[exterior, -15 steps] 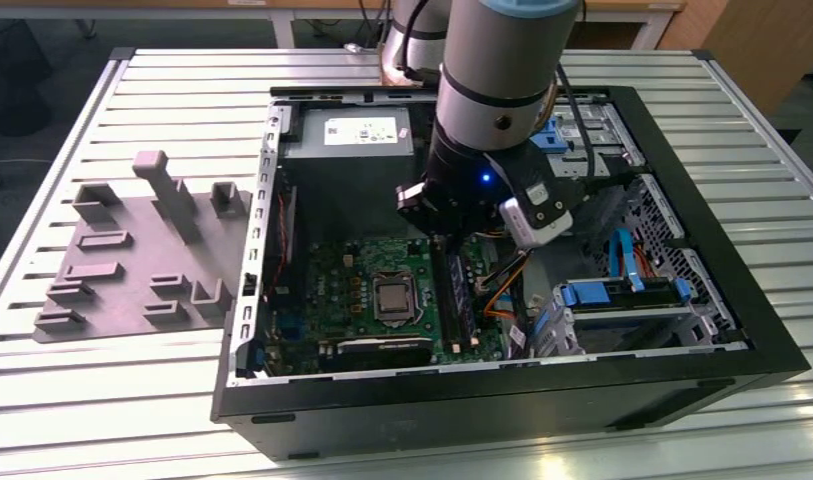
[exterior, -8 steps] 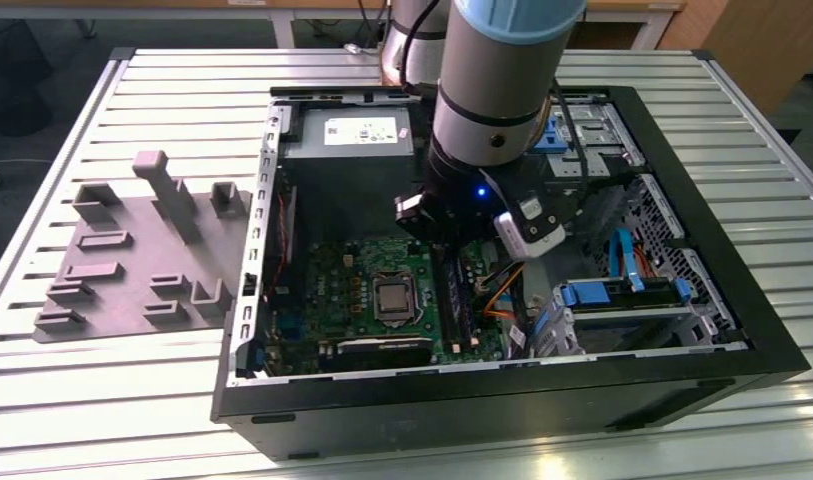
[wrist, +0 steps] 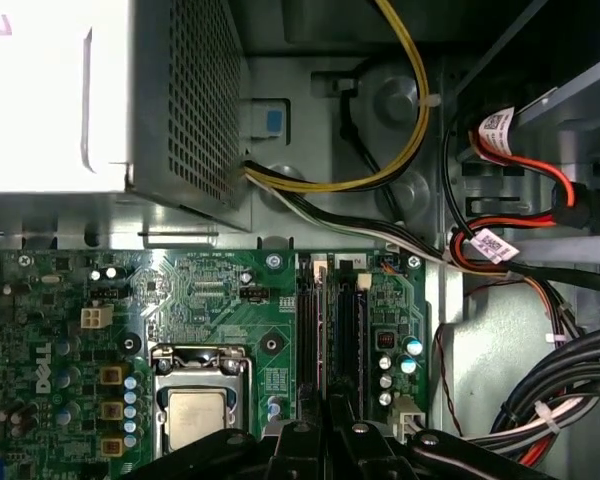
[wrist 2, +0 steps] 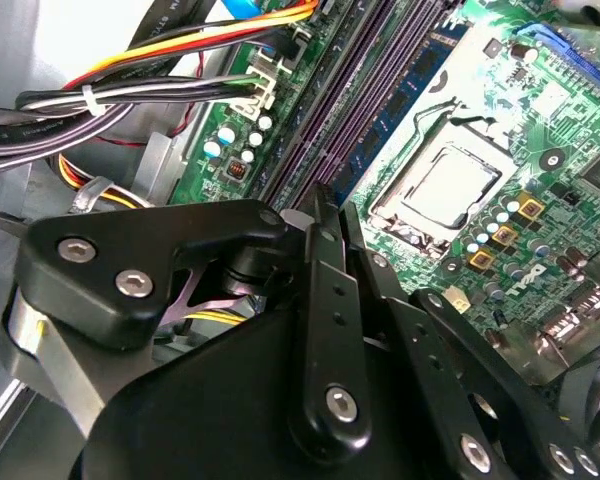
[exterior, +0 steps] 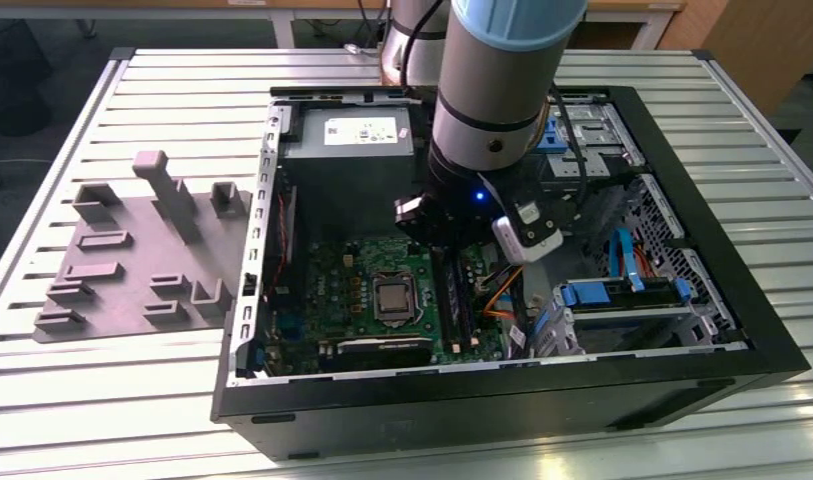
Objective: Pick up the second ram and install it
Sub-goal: 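Insert the second ram into the second slot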
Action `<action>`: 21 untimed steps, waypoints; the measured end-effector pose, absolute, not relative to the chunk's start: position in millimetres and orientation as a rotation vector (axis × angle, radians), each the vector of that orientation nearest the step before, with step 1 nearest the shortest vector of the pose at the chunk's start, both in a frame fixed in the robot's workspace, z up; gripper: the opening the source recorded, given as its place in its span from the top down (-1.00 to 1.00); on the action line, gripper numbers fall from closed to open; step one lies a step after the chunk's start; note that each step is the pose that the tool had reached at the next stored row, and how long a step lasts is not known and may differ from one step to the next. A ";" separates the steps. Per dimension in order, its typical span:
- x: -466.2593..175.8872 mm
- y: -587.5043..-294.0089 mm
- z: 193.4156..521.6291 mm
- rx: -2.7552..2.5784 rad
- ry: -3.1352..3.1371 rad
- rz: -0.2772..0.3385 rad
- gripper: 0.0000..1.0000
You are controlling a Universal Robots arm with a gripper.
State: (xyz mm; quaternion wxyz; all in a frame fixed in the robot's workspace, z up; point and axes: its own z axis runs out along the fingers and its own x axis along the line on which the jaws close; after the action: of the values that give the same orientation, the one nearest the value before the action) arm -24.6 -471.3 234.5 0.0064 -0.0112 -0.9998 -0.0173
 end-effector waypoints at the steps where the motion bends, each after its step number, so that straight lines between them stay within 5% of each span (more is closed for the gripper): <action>1: -24.6 -472.0 234.3 -0.033 -3.128 -0.054 0.72; 21: -25.0 -478.1 225.2 0.008 -3.128 -0.054 0.72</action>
State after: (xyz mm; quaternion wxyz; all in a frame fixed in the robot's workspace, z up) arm -25.0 -478.1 225.2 0.0067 0.0026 -0.9998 -0.0172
